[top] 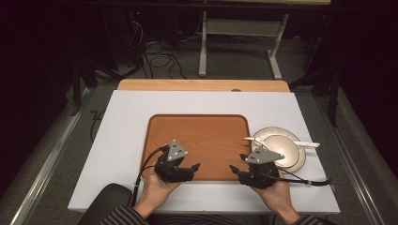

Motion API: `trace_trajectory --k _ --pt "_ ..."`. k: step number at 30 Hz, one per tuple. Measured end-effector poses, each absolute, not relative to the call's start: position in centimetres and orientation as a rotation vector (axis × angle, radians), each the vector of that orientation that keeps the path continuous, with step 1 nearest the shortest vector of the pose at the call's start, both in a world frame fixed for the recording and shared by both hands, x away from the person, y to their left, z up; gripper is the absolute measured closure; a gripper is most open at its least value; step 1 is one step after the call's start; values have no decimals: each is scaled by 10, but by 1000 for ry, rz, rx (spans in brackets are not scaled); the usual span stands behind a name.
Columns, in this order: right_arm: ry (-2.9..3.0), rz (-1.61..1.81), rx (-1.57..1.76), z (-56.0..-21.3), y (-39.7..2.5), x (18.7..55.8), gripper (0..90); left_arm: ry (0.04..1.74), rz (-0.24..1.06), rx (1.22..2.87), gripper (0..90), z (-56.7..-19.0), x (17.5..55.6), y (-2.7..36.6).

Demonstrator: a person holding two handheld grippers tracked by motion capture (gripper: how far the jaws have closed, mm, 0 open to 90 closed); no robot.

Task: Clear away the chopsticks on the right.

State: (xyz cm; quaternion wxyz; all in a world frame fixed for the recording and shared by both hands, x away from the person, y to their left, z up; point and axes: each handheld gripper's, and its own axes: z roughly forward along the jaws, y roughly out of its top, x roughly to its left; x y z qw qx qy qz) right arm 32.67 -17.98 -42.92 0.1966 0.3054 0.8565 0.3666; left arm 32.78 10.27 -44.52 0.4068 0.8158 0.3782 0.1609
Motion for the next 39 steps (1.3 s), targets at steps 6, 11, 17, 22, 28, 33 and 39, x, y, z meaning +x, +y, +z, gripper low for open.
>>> trace_trajectory --k 6,11,17,22,28,33,39 --pt "2420 1031 853 -429 -179 328 497 954 406 2058 354 -445 327 103" --pt "2420 1038 857 -427 -181 327 501 954 402 2060 354 -446 327 102" --pt "2423 1050 858 -424 -183 325 503 952 404 2064 353 -446 327 102" --pt "2423 1051 863 -423 -185 324 508 950 402 2066 354 -447 326 101" --pt "2423 1062 864 -420 -187 322 506 950 401 2064 354 -447 326 102" --pt "2412 1079 866 -415 -190 320 502 952 402 2060 354 -446 326 102" --pt "2398 1084 868 -408 -197 317 501 956 404 2053 354 -445 327 104"
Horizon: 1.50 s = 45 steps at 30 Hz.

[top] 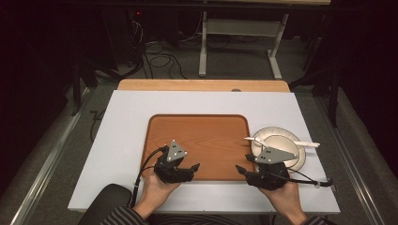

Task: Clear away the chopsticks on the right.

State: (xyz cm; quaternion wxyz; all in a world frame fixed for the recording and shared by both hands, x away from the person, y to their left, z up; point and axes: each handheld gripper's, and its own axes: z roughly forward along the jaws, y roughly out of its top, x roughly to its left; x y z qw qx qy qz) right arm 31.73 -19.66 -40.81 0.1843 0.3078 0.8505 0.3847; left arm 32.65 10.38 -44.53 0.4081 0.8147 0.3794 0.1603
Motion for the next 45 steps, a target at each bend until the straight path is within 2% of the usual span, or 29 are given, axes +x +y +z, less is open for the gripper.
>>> trace_trajectory --k 26,34,37,45 --pt "2288 1060 935 -369 -248 321 508 959 405 2052 354 -445 327 104" --pt "2272 1046 991 -354 -266 327 523 961 405 2054 355 -446 328 103" --pt "2252 1060 1022 -349 -276 331 495 961 408 2053 355 -446 328 104" --pt "2232 1037 1063 -340 -294 343 495 969 408 2048 354 -445 329 104"
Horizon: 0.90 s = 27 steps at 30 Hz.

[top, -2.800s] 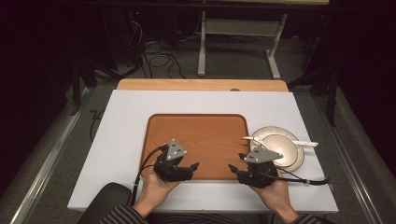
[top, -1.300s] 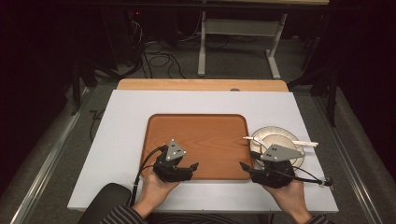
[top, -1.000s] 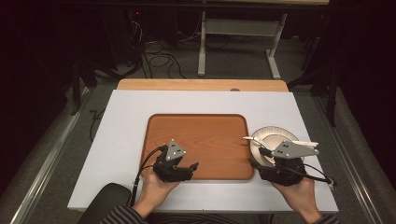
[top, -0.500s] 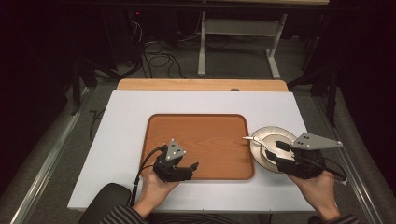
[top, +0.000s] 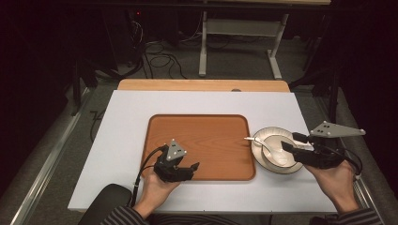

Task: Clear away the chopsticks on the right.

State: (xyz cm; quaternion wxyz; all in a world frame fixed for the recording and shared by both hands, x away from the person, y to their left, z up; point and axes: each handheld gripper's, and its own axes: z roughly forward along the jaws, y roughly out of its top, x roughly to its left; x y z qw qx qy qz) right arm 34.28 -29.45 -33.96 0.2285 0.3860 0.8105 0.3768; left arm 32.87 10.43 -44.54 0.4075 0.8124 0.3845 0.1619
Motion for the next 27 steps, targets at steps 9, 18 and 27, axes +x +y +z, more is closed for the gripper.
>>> trace_trajectory --k 9,18,27 --pt "2245 986 1057 -333 -310 358 551 970 412 2042 354 -445 329 105" --pt "2296 876 1071 -337 -328 389 624 972 413 2037 354 -444 330 106" --pt "2352 745 1145 -353 -340 421 643 977 406 2035 355 -444 330 106"
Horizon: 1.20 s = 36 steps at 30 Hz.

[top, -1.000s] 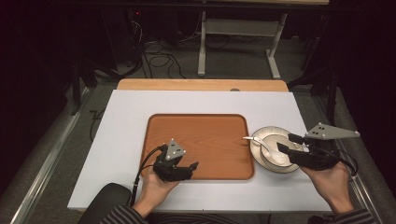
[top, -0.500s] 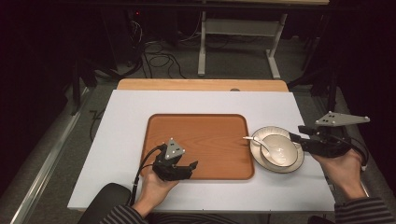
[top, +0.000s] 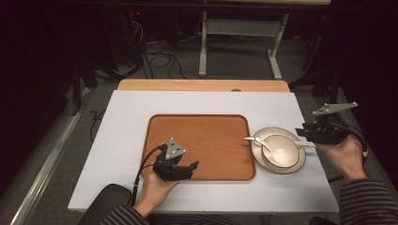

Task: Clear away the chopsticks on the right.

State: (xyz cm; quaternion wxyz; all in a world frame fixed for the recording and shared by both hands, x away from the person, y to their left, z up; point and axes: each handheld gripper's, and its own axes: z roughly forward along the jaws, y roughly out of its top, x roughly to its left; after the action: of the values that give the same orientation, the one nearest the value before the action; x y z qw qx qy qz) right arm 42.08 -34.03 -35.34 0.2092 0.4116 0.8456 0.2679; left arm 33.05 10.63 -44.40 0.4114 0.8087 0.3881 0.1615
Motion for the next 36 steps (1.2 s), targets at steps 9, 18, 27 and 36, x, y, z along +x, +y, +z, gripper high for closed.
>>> trace_trajectory --k 9,18,27,36 --pt "2415 605 1214 -382 -352 443 644 981 402 2032 355 -445 331 106" --pt "2474 511 1242 -402 -357 454 665 978 402 2040 355 -445 332 105" --pt "2504 465 1220 -407 -353 458 697 979 403 2041 354 -446 332 104" --pt "2540 422 1212 -410 -346 465 699 979 405 2040 355 -446 333 105"
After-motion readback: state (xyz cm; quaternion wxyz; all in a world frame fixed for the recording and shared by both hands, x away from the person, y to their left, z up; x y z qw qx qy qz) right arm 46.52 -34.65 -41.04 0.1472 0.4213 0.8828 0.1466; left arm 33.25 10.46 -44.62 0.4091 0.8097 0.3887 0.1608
